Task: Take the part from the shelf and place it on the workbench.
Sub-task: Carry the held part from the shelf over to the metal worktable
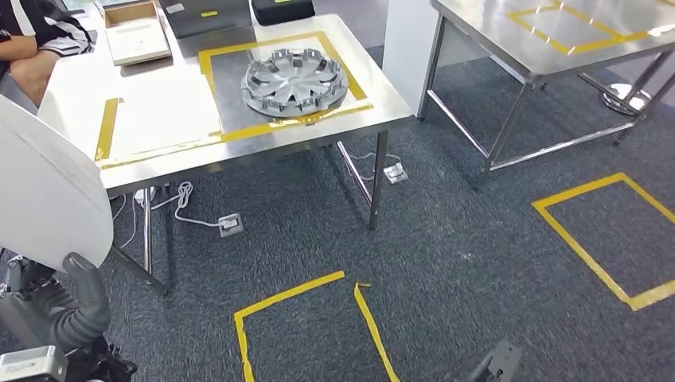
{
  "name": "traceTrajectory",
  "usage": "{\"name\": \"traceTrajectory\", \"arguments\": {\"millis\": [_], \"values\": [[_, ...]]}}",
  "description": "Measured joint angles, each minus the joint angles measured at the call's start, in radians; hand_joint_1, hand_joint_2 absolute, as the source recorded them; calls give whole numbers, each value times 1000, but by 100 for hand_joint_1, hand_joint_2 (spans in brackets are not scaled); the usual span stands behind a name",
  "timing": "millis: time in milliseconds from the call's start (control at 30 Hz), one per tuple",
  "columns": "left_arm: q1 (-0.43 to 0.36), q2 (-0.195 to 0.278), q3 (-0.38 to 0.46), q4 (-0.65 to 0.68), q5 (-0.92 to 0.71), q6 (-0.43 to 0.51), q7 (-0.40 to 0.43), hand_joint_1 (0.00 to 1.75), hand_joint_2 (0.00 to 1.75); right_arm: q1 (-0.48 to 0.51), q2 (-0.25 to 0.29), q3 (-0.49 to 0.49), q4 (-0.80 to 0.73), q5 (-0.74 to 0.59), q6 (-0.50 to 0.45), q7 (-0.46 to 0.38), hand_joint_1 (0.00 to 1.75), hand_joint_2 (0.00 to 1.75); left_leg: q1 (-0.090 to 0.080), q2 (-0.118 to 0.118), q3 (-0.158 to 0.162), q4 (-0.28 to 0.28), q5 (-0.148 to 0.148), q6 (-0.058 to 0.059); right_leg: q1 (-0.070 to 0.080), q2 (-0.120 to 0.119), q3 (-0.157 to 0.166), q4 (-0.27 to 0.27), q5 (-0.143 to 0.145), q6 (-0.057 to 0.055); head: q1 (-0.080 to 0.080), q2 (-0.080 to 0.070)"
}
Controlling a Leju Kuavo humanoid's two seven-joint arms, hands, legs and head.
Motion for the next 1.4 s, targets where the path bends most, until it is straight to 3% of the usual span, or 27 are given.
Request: {"name": "traceTrajectory", "arguments": {"millis": [67,100,133,167,267,300,367,400,467,500,567,600,633,667,767,800,900,933,1000,1067,1133,1167,1200,1267,1300,1333,1400], "values": [[2,1,0,2,0,-1,1,175,175,2,0,0,0,-2,0,0,0,0,3,1,-87,71,-66,-6,-1,2,19,0,-21,0,0,0],[3,2,0,3,0,-1,1,175,175,3,0,0,0,-3,0,1,0,0,4,1,-114,70,-90,-9,-2,3,31,0,-32,1,0,0],[3,2,0,3,0,-2,1,175,175,4,0,0,0,-4,0,1,0,0,5,2,-128,44,-89,-11,-3,3,45,0,-44,3,0,0],[3,2,0,3,0,-2,1,175,175,4,0,0,0,-4,0,2,0,0,5,3,-131,-4,-54,-11,-5,4,60,0,-57,6,0,0],[3,4,0,4,0,-3,2,175,175,3,0,0,0,-5,0,6,0,0,3,12,-121,-155,127,0,-4,6,96,-1,-98,21,-5,0],[4,4,1,4,0,-3,3,175,175,3,0,0,0,-5,1,7,0,0,3,13,-116,-174,156,6,-2,6,107,0,-107,29,-6,0],[2,4,2,0,0,-4,5,175,175,0,0,0,0,-4,1,9,0,0,3,10,-97,-180,155,21,-1,5,116,20,-104,42,-5,0],[1,4,2,-3,-1,-5,5,175,175,-1,0,1,0,-4,1,9,0,0,4,9,-85,-183,152,30,-1,4,109,50,-91,48,-3,0],[0,3,3,-8,-4,-7,7,175,175,-3,0,1,0,-4,4,10,0,0,5,9,-58,-185,138,43,-2,2,47,150,-81,54,0,0],[1,2,3,-10,-6,-8,8,175,175,-2,1,2,0,-4,5,10,0,0,4,8,-47,-185,128,48,-3,1,3,205,-95,56,2,0],[4,2,3,-11,-9,-10,10,175,175,0,1,2,0,-4,9,11,0,0,3,5,-25,-186,104,51,-2,1,-82,274,-168,57,3,0],[6,2,3,-11,-10,-11,10,175,175,2,1,2,0,-4,9,11,0,0,3,3,-12,-186,92,51,-2,0,-109,275,-202,57,4,0],[7,2,3,-12,-10,-11,11,175,175,3,1,2,0,-3,10,12,0,0,3,1,4,-186,78,49,-2,0,-125,253,-214,56,4,0],[8,2,3,-12,-10,-11,11,175,175,4,1,3,0,-3,11,12,0,0,3,-1,20,-186,64,47,-2,0,-131,210,-193,54,4,0],[9,2,4,-11,-11,-11,13,175,175,12,1,5,0,-2,12,14,0,0,-1,-4,56,-184,20,36,3,-3,-124,61,-6,43,3,0],[10,2,4,-12,-12,-11,14,175,175,14,1,6,0,-3,12,14,0,0,-2,-5,68,-185,9,30,5,-4,-118,37,33,38,3,0],[6,3,5,-18,-14,-11,15,175,175,11,2,8,0,-4,12,15,0,0,-3,-6,82,-154,16,10,5,-1,-83,24,32,20,4,0],[3,3,5,-19,-15,-12,15,175,175,9,2,9,0,-4,11,15,0,0,-2,-5,64,-115,30,5,3,-1,-70,22,26,13,3,0],[3,3,5,-21,-16,-13,15,175,175,6,1,9,0,-4,11,14,0,0,0,-2,-11,0,31,-1,1,0,-42,20,5,2,0,0],[5,5,6,-20,-17,-13,15,175,175,6,1,9,0,-4,11,14,0,0,2,0,-97,90,-34,-6,1,1,-11,20,-23,-2,-1,0],[7,6,7,-19,-17,-13,15,175,175,7,2,9,0,-5,11,15,0,0,2,0,-145,86,-95,-6,1,4,28,20,-55,-3,-1,0],[7,6,8,-19,-17,-13,15,175,175,8,2,9,0,-5,11,15,0,0,2,0,-153,50,-90,-5,1,6,49,20,-72,-2,-1,0],[8,7,8,-19,-17,-13,15,175,175,8,2,9,0,-5,11,15,0,0,1,1,-155,-3,-46,-2,1,7,70,19,-89,0,-1,0],[9,10,11,-16,-16,-13,15,175,175,7,3,9,0,-5,11,15,0,0,-3,1,-157,-111,96,7,2,11,102,20,-121,8,-4,0],[11,11,12,-14,-16,-13,16,175,175,6,4,9,0,-5,11,15,0,0,-6,1,-154,-141,149,11,4,13,113,17,-136,14,-6,0],[12,13,13,-12,-15,-13,16,175,175,6,5,9,0,-5,12,16,0,0,-8,0,-150,-157,173,17,5,15,127,16,-145,20,-8,0],[11,14,16,-13,-14,-12,15,175,175,4,4,10,0,-5,18,16,0,0,-5,0,-122,-166,165,29,6,15,143,22,-141,32,-7,0]]}}
